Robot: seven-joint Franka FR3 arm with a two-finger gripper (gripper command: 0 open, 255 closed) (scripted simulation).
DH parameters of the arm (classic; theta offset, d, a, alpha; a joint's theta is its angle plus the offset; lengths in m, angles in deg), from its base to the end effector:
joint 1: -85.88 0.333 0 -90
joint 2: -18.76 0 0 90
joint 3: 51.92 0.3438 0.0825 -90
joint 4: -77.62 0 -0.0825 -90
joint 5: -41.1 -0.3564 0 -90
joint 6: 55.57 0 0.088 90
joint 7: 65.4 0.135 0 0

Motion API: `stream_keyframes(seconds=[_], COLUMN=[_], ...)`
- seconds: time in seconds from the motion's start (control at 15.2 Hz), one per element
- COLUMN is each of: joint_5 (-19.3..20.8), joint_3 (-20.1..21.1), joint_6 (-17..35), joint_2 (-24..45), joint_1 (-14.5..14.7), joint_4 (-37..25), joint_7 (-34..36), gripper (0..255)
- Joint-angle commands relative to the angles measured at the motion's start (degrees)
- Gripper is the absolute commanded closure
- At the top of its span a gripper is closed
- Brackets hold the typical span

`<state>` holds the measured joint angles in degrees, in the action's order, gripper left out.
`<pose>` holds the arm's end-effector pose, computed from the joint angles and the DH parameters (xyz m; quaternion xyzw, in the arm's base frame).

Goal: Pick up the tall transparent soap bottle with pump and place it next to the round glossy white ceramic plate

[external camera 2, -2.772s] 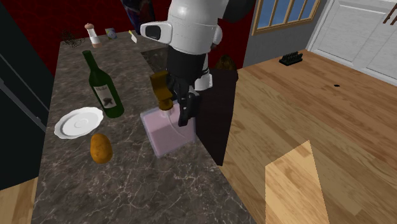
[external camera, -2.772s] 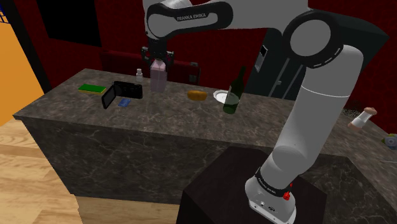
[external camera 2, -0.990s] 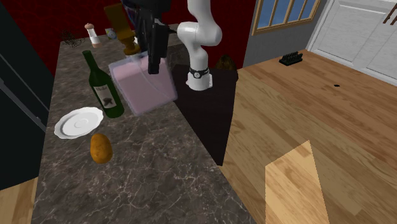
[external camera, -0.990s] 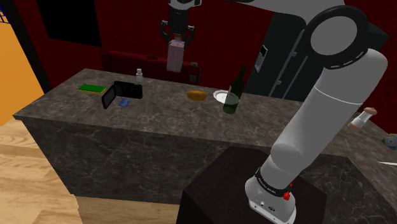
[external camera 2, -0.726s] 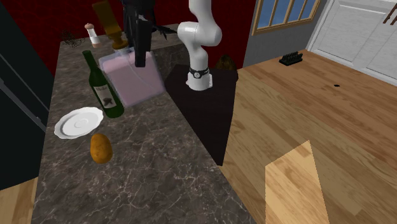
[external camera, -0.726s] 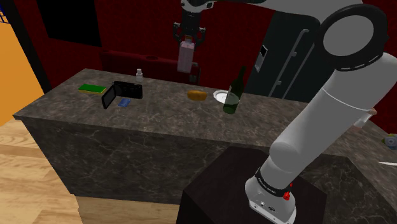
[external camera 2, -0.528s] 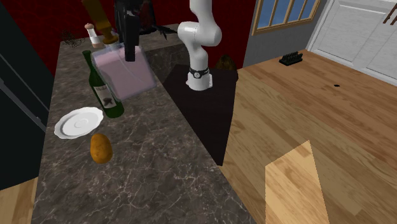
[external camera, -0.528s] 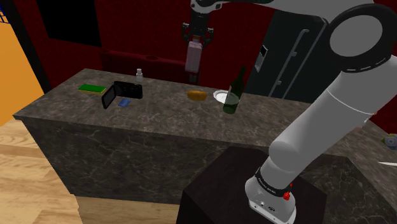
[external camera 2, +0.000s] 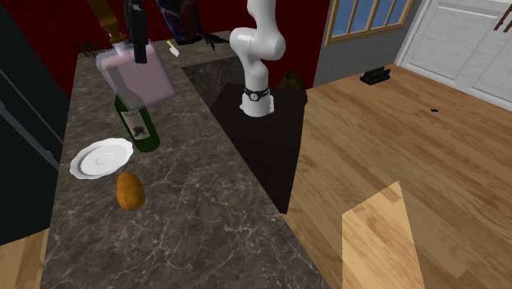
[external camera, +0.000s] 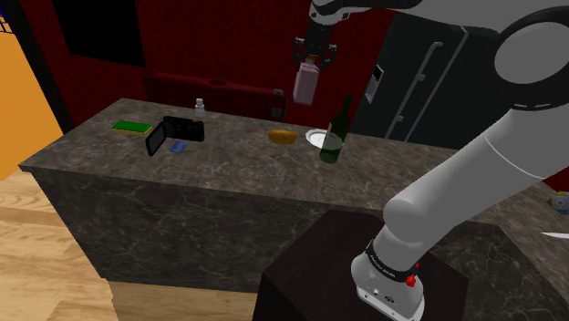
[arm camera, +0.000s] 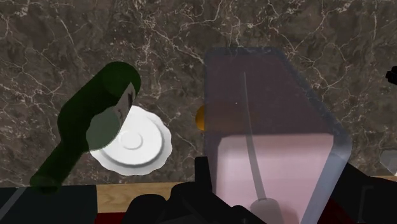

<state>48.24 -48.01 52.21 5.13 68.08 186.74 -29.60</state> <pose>0.4607 -0.1231 0.6221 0.9053 -0.4054 0.1176 0.0476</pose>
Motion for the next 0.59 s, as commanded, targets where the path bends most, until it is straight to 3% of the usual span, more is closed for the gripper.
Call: stream_keyframes(seconds=[0.0,0.26,0.53], joint_5=[-0.23,-0.52,-0.45], joint_3=[-1.85,-5.58,-6.13], joint_6=[0.33,1.07,3.45], joint_2=[-0.80,-2.24,-2.62], joint_1=[-0.99,-2.91,-3.17], joint_4=[0.73,2.27,4.97], joint_7=[-2.95,-8.60,-9.12], gripper=[255,255,255])
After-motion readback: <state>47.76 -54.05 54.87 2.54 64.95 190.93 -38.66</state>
